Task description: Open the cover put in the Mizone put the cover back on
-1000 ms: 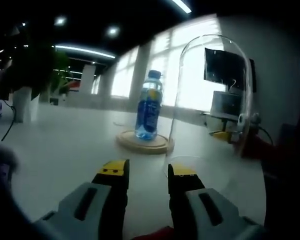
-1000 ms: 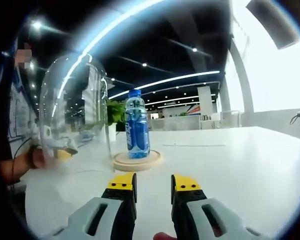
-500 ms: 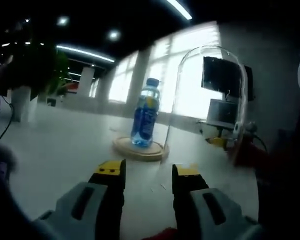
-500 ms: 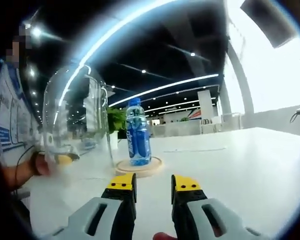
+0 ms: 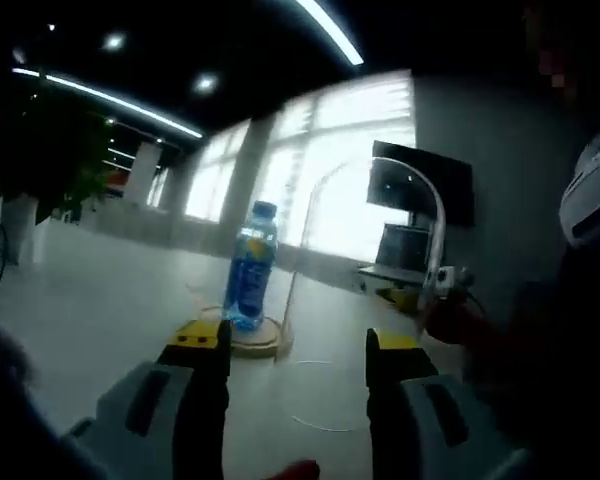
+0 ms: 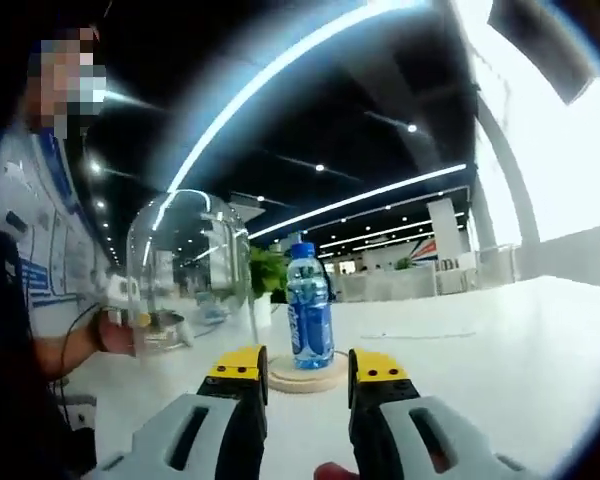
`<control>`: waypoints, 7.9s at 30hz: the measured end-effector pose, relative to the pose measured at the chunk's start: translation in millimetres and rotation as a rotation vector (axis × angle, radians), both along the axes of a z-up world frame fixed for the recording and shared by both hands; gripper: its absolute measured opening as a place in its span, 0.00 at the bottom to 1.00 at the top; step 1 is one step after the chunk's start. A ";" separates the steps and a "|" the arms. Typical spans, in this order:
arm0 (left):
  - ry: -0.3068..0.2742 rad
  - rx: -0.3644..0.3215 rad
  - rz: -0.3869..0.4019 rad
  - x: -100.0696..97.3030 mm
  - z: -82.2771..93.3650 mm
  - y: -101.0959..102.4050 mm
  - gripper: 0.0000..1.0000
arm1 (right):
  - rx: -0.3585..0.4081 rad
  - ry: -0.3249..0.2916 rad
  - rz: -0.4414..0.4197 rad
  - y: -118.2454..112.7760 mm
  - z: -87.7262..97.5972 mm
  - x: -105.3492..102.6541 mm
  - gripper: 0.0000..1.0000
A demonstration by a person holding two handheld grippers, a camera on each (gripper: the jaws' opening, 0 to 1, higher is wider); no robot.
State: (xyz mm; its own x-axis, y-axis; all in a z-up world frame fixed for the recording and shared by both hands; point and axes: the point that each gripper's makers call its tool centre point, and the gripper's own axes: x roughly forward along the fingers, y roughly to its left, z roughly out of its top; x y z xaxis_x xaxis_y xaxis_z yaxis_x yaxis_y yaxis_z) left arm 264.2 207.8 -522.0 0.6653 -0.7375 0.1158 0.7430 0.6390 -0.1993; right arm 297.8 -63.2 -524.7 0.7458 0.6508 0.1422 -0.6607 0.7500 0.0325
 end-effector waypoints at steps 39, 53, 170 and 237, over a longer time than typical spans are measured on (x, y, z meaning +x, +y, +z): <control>0.012 0.083 -0.260 5.2 25.6 -47.2 0.50 | -0.145 0.082 0.506 106.9 17.9 -23.9 0.64; 0.035 0.167 -0.376 7.6 13.3 -62.2 0.55 | -0.173 0.155 0.615 123.7 7.8 -21.8 0.69; -0.053 0.223 -0.475 -6.4 76.3 -109.6 0.82 | -0.209 0.044 0.825 163.6 70.1 -43.4 0.91; -0.149 0.161 -0.420 129.9 258.6 -110.9 0.82 | -0.122 -0.042 0.827 161.5 249.5 90.9 0.90</control>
State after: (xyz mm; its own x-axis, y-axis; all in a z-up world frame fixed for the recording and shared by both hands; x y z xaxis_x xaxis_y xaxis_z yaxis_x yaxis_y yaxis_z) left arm 394.2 96.9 -263.4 0.2903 -0.9556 0.0498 0.9567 0.2909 0.0060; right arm 388.8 98.4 -275.2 0.0165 0.9985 0.0523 -0.9983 0.0193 -0.0545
